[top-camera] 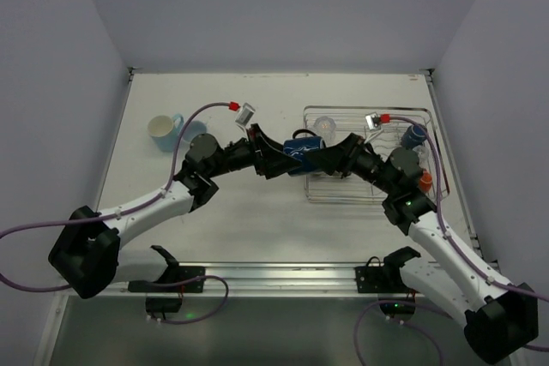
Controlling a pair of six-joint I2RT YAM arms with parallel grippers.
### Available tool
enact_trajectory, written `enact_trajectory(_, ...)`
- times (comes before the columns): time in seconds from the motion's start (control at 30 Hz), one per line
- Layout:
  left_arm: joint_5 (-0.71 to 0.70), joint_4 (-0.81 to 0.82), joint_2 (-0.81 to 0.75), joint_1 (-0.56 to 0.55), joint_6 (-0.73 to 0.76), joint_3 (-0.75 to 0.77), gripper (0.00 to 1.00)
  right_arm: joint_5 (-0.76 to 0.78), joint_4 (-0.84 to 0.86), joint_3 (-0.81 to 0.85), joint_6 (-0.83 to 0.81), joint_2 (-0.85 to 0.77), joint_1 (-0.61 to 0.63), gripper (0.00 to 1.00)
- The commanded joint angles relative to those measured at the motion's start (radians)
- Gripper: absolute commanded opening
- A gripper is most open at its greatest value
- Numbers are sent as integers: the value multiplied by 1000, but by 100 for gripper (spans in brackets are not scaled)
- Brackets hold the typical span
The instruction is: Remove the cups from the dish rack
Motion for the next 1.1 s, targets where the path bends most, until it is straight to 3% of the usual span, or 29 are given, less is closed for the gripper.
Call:
enact_trajectory(0.0, -2, 109, 5, -20, -21, 29, 70, -14, 184, 11, 53, 24, 24, 43)
enact_trajectory(0.13, 6, 145, 5, -31, -47, 20, 48, -29, 267, -9, 94, 64, 37, 43)
enact_trajectory(0.17, 3, 162, 5, -32, -54, 15, 30, -29, 278, -12, 105, 70, 43, 43)
enact_trajectory(0.27, -5, 175, -10, -31, -61, -2, 0, -34, 307, -24, 119, 90, 49, 52)
enact_trajectory(0.3, -20, 175, -27, -31, -58, -11, 0, -34, 310, -34, 123, 93, 49, 58)
enact_trajectory(0.33, -24, 174, -34, -32, -49, -16, 0, -29, 317, -38, 126, 96, 49, 75)
enact_trajectory(0.43, -17, 166, -70, -32, -29, -31, 0, -11, 311, -44, 130, 95, 50, 99)
enact_trajectory(0.53, -38, 44, -128, -32, 55, -34, 0, 1, 278, -35, 125, 87, 49, 99)
enact_trajectory(0.57, -82, -90, -148, -32, 90, -20, 0, 23, 264, -32, 110, 78, 49, 99)
enact_trajectory(0.73, -215, -375, -292, -29, 264, -13, 0, 52, 227, -17, 90, 82, 43, 99)
enact_trajectory(0.97, -283, -396, -403, -24, 288, -34, 0, 5, 247, -20, 93, 108, 15, 99)
enact_trajectory(1.03, -368, -510, -383, -23, 359, 25, 0, 6, 242, -26, 85, 92, 4, 99)
enact_trajectory(1.07, -473, -659, -328, -24, 392, 120, 0, 11, 227, -27, 65, 81, 1, 99)
